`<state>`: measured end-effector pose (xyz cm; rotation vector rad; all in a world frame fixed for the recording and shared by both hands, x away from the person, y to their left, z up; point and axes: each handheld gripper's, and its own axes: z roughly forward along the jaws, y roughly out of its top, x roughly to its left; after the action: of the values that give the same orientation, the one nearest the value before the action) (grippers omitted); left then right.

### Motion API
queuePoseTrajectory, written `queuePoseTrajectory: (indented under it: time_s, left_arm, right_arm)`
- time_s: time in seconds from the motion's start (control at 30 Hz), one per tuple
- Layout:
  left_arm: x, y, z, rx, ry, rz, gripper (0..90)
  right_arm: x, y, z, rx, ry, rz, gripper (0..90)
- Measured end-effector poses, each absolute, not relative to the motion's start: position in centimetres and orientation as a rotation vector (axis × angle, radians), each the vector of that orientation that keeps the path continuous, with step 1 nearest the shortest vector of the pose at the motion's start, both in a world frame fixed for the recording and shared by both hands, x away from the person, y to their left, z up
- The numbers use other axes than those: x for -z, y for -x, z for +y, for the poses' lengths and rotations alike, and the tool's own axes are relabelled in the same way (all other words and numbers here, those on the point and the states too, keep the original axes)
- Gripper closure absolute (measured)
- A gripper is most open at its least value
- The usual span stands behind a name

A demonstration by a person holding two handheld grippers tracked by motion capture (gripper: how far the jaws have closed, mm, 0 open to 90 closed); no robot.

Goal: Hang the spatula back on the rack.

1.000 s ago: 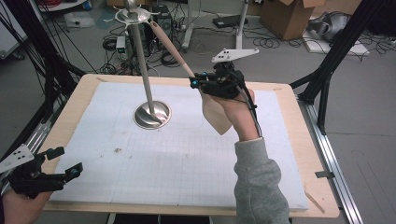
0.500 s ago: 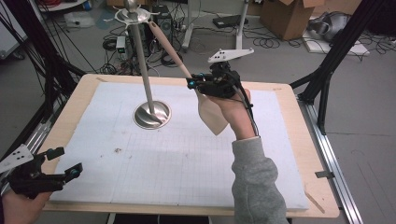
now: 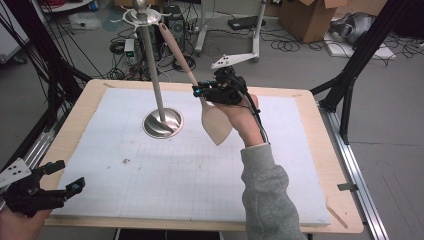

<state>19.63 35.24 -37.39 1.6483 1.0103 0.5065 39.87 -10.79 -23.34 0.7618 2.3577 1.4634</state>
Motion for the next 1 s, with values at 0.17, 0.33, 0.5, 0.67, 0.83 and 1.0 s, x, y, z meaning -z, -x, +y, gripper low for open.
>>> queuePoseTrajectory:
  time_s: [0.17, 0.33, 0.5, 0.67, 0.83, 1.0]
  left_arm:
    - [37.5, -19.7, 35.2, -0.503, -1.655, 1.011, 1.7]
    - [37.8, -19.8, 35.1, -0.496, -1.665, 1.02, 1.7]
    - [37.9, -19.7, 35.2, -0.496, -1.666, 1.023, 1.7]
    - [38.1, -19.6, 35.4, -0.492, -1.665, 1.034, 1.7]
    - [38.0, -19.3, 35.6, -0.499, -1.656, 1.036, 1.7]
    - [38.2, -19.0, 35.9, -0.499, -1.653, 1.049, 1.7]
  right_arm:
    - [23.7, -40.2, -10.2, -1.45, -0.759, 2.371, 78.7]
    - [23.8, -40.4, -9.9, -1.437, -0.761, 2.374, 78.6]
    - [24.1, -40.7, -9.4, -1.426, -0.763, 2.38, 78.7]
    - [24.4, -41.0, -8.5, -1.392, -0.765, 2.39, 78.6]
    - [24.6, -41.5, -7.6, -1.375, -0.76, 2.401, 78.7]
    - [24.8, -41.8, -7.0, -1.362, -0.761, 2.405, 78.7]
